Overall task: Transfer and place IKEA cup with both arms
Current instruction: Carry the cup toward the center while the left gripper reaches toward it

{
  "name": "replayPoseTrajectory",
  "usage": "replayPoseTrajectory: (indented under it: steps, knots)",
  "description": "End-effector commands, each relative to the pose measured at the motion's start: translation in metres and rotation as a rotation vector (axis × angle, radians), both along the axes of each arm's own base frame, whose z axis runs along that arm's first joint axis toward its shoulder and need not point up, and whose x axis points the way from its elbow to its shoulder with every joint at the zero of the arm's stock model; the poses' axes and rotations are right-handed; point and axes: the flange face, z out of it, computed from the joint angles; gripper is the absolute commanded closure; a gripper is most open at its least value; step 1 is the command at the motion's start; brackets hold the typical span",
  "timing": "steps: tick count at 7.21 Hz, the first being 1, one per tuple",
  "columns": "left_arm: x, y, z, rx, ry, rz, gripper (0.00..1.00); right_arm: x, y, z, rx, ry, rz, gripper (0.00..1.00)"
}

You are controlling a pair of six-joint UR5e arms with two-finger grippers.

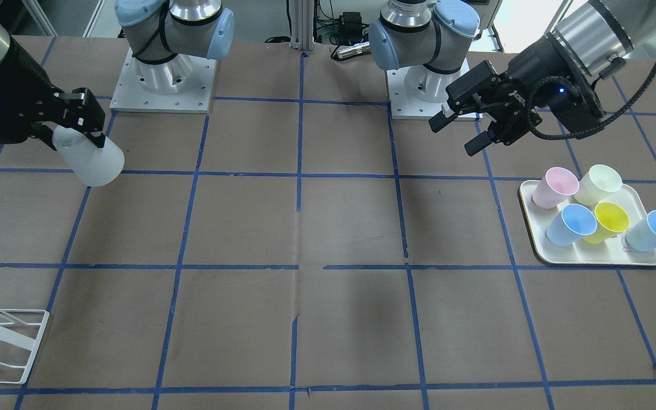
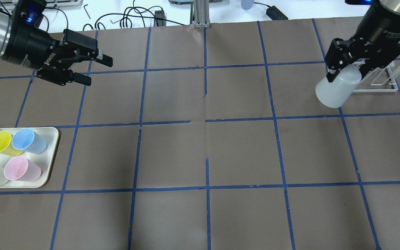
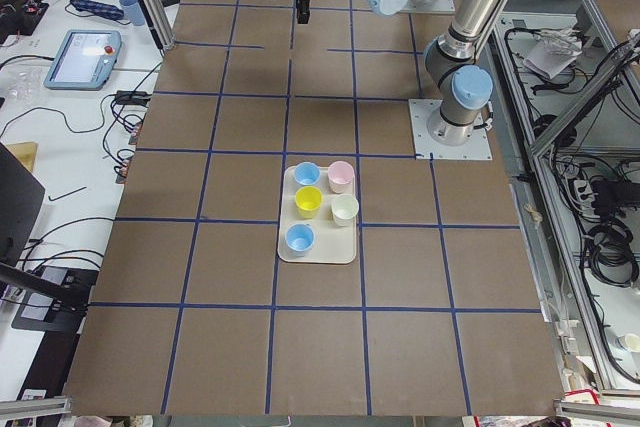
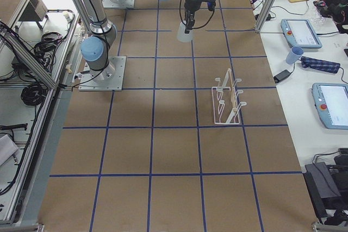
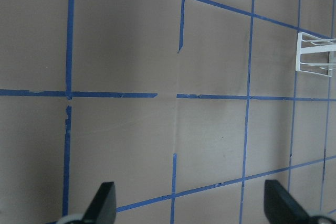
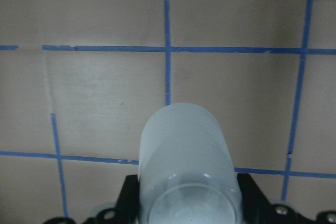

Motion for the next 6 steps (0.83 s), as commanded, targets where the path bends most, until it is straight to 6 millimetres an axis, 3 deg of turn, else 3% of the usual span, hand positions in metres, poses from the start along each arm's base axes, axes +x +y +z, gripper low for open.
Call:
replayPoseTrajectory:
  steps: [1,3,4,5,6]
  knots:
    - [-0.009,0.003,-0.006,0.015,0.122,0.039,0.0,0.027,-0.001,0.002,-0.016,-0.234,-0.031,0.59]
    - [-0.021,0.001,-0.005,-0.011,0.345,0.07,0.0,0.045,-0.004,0.0,-0.033,-0.452,-0.045,0.59]
    - [-0.028,-0.005,-0.002,-0.05,0.466,0.073,0.0,0.056,-0.004,-0.011,-0.028,-0.606,-0.074,0.59]
    - [-0.03,-0.015,-0.02,-0.091,0.535,0.071,0.0,0.063,-0.004,-0.021,-0.032,-0.72,-0.083,0.58]
    - [-0.035,-0.013,-0.039,-0.134,0.595,0.065,0.0,0.071,-0.003,-0.031,-0.023,-0.848,-0.126,0.58]
